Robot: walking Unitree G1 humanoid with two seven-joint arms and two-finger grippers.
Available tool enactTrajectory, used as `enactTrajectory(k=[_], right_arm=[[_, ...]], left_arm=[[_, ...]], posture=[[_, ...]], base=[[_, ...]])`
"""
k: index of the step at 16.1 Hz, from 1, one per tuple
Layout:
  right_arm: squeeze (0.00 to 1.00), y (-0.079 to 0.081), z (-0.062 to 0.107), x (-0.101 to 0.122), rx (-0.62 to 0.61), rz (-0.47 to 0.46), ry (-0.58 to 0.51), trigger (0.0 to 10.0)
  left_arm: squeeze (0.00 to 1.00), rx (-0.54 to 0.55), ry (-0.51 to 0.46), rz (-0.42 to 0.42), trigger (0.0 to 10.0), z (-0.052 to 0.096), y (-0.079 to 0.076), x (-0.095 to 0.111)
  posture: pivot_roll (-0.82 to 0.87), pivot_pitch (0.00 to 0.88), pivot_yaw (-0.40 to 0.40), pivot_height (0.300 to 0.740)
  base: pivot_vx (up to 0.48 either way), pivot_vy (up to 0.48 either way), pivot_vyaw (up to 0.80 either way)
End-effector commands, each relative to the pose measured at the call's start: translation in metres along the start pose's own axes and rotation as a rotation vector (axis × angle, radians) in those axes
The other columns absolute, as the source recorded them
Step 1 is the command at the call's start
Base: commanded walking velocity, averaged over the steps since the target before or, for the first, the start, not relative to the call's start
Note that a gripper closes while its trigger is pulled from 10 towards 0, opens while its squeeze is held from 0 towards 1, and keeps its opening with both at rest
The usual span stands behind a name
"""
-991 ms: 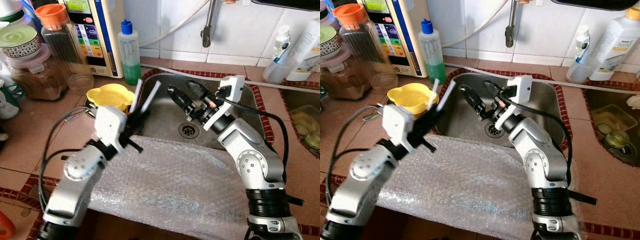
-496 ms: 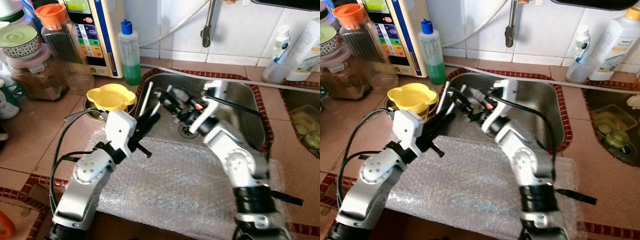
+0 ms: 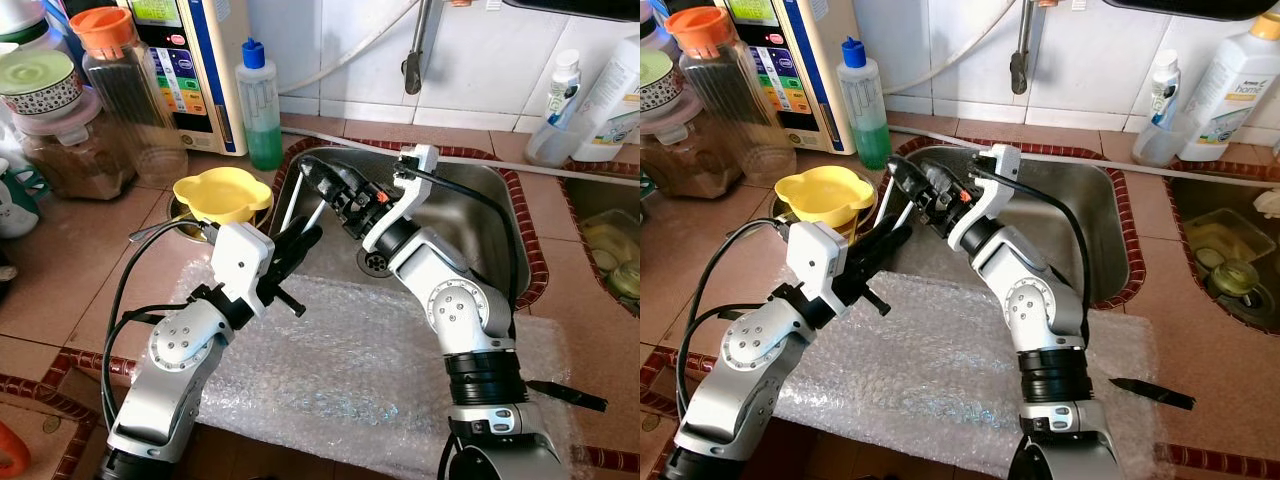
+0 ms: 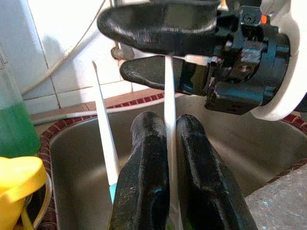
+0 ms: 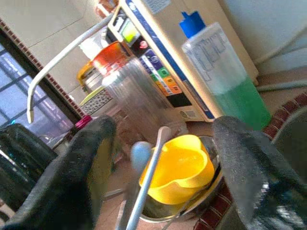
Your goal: Kitchen organization
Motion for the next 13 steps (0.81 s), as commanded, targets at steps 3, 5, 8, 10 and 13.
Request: enactTrajectory(k=[3, 5, 8, 10, 13], right_arm=[[0.00, 0.002, -0.004, -0.002, -0.006, -0.069, 0.015, 0.0], [0.00, 0.004, -0.004, -0.006, 0.006, -0.079, 0.036, 0.0], [0.00, 0.007, -0.005, -0.010, 0.024, -0.125, 0.067, 0.0], [0.00, 0.007, -0.006, -0.012, 0.021, -0.152, 0.081, 1.4], [1.00, 0.007, -0.006, -0.015, 0.017, -0.148, 0.103, 10.0]], left_arm=[[0.00, -0.009, -0.009, -0.018, 0.7, 0.001, -0.002, 0.002], [0.00, -0.010, -0.010, -0.020, 1.0, 0.001, -0.001, 0.002], [0.00, -0.011, -0.009, -0.021, 1.3, 0.000, -0.002, 0.001], [0.00, -0.009, -0.009, -0.021, 1.5, 0.001, -0.002, 0.001], [0.00, -0.008, -0.008, -0.021, 1.7, 0.001, -0.003, 0.000]], posture=[[-0.15, 0.144, 0.047, 0.740], [-0.15, 0.144, 0.047, 0.740], [-0.15, 0.147, 0.045, 0.740], [-0.15, 0.148, 0.043, 0.740], [-0.15, 0.151, 0.041, 0.740]], base=[[0.000, 0.000, 0.00], [0.000, 0.000, 0.00], [0.000, 0.000, 0.00], [0.000, 0.000, 0.00], [0.000, 0.000, 0.00]])
Point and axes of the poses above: a point about 5 cm out from each wrist's last joint towards the gripper, its own z axis pointing back from the gripper into the wrist, its own x axis along the axis of the wrist's last joint, y = z × x, the point moved 2 cm from there along -z, pointing out of the wrist towards the gripper, and after that the axes turned 9 degrees about z, right-handed, at the moved point
